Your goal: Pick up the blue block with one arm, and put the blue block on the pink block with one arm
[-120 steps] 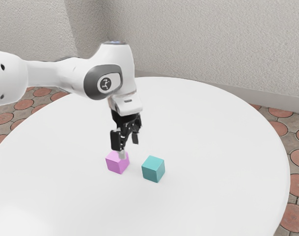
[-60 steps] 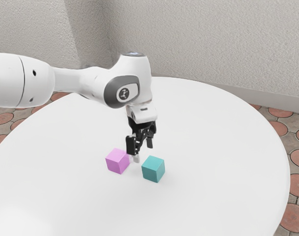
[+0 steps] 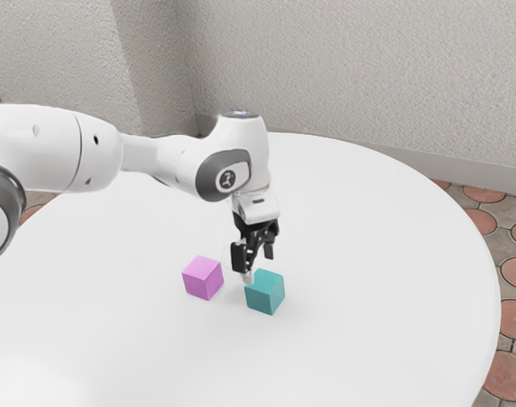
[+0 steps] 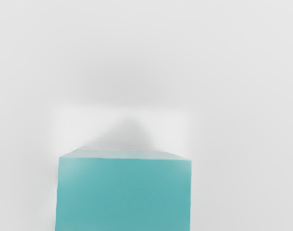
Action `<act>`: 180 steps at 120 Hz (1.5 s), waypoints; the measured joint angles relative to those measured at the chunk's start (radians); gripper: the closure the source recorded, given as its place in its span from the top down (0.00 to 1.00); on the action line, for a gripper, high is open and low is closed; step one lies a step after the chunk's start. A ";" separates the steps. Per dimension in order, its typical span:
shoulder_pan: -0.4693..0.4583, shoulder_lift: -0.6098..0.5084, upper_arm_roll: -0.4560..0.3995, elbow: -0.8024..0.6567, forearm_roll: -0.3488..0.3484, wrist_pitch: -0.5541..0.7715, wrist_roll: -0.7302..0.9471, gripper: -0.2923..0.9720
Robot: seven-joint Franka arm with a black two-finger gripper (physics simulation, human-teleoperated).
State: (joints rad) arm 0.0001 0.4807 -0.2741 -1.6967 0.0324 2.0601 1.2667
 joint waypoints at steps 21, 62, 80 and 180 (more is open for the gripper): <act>0.001 0.048 0.001 0.027 0.001 0.007 0.007 0.77; 0.002 0.110 0.004 0.029 0.002 0.028 0.015 0.77; 0.001 0.126 0.015 0.029 0.001 0.034 0.016 0.68; 0.141 -0.182 0.016 -0.159 0.005 -0.019 0.088 0.51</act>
State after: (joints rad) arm 0.1414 0.2988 -0.2581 -1.8553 0.0374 2.0410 1.3544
